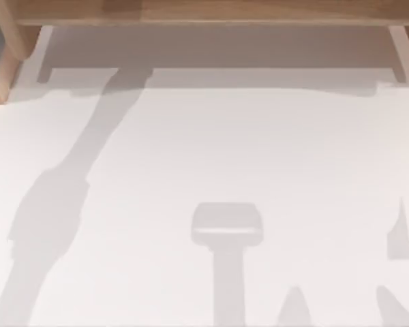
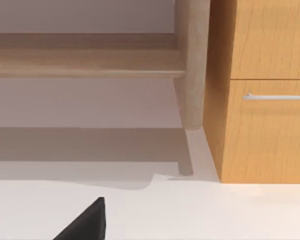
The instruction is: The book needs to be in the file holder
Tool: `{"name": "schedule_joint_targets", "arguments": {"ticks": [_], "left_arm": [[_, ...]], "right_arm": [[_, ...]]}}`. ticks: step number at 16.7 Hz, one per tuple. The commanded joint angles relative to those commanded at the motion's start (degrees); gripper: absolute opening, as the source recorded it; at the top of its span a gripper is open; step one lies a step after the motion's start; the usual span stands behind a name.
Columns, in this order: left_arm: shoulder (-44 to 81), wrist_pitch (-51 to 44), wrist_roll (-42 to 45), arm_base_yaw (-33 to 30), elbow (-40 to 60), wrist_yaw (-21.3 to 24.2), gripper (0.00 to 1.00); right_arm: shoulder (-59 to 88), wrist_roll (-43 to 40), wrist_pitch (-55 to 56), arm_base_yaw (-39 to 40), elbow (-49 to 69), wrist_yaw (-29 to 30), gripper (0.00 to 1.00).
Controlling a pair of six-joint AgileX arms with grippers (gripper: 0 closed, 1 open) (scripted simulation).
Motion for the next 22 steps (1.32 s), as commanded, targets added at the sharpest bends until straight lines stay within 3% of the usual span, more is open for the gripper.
{"name": "schedule_joint_targets", "arguments": {"ticks": [5, 10, 14, 18, 22], "left_arm": [[-9.8, 13.7, 10.8, 2.3, -13.1, -5.8, 0.0], [-21.1, 33.0, 28.0, 7.7, -32.8, -12.1, 0.0], [-28.4, 48.2, 44.1, 14.3, -49.5, -14.3, 0.0], [-33.1, 60.3, 59.9, 23.9, -64.1, -12.2, 0.0], [-34.8, 66.7, 73.5, 34.7, -74.8, -5.8, 0.0]], "right_arm": [[0.0, 0.0, 0.0, 0.0, 0.0, 0.0, 1.0], [0.0, 0.0, 0.0, 0.0, 0.0, 0.0, 1.0], [0.0, 0.0, 0.0, 0.0, 0.0, 0.0, 1.0], [0.0, 0.0, 0.0, 0.0, 0.0, 0.0, 1.0], [0.0, 0.0, 0.0, 0.0, 0.0, 0.0, 1.0]]}}
